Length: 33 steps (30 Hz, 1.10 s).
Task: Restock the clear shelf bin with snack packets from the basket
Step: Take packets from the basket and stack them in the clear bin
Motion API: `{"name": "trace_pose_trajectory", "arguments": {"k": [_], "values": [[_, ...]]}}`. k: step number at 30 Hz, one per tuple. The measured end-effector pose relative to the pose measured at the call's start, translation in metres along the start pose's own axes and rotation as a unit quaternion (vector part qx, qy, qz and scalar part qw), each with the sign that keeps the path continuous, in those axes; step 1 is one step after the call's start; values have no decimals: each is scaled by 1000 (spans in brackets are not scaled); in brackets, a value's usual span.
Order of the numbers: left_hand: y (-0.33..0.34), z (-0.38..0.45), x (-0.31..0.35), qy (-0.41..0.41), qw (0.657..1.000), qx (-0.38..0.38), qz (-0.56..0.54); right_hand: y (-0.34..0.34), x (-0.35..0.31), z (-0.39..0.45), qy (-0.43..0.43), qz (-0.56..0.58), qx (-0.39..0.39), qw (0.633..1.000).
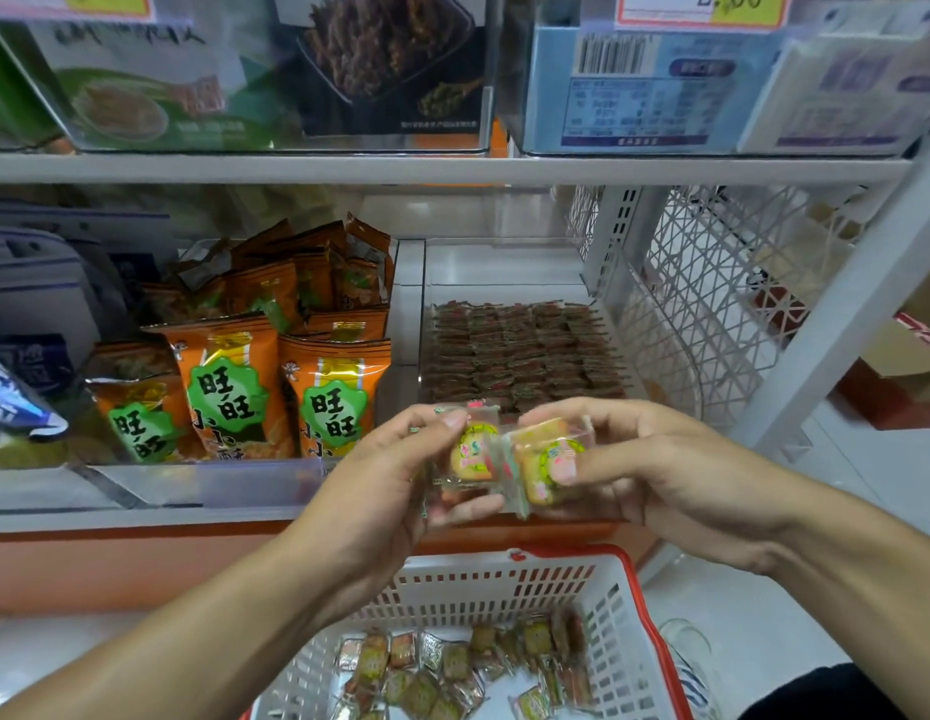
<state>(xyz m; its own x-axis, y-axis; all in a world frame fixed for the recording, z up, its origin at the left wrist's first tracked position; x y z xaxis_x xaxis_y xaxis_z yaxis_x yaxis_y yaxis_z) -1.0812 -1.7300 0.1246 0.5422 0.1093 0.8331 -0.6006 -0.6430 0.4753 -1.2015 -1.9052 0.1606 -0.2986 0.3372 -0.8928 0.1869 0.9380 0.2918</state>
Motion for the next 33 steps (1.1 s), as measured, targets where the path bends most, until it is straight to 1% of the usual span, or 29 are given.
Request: {"name": "trace_pose_trajectory", "arguments": {"k": [3, 8, 13, 17, 21, 22, 25, 28, 33], "values": [[0, 2, 0, 16, 999, 29, -3, -2, 1, 4, -28, 19, 34, 999], [3, 2, -3, 27, 999, 20, -6, 6, 13, 13, -44, 1, 82, 996], [2, 1, -2, 51, 999, 16, 0, 11, 24, 16, -44, -54, 89, 994], [-1, 0, 1, 50, 998, -14, 33, 9, 22, 14, -42, -82, 49, 995], [0, 1, 2, 18, 998, -23, 58, 5, 10, 12, -58, -117, -29, 991], [0, 1, 2, 11, 998, -26, 63, 2, 7, 13, -55, -116, -29, 991], [2, 3, 0, -17, 997, -54, 49, -9, 1, 14, -38, -108, 7, 993], [3, 6, -2, -25, 996, -58, 55, -13, -3, 12, -29, -130, -18, 991], [4, 13, -8, 2, 995, -22, 93, -15, -12, 11, -34, -238, -52, 969]]}}
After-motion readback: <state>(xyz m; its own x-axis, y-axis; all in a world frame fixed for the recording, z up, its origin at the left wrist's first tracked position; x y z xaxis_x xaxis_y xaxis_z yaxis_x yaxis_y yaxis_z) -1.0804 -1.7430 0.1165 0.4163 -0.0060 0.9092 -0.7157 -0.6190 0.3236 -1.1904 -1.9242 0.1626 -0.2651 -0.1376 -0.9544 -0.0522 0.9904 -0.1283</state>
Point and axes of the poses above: each hand's wrist, its own z-axis towards the middle knuckle, its own y-axis out of the palm, x = y × z, the point moved 1 cm from there along z, towards the middle knuckle
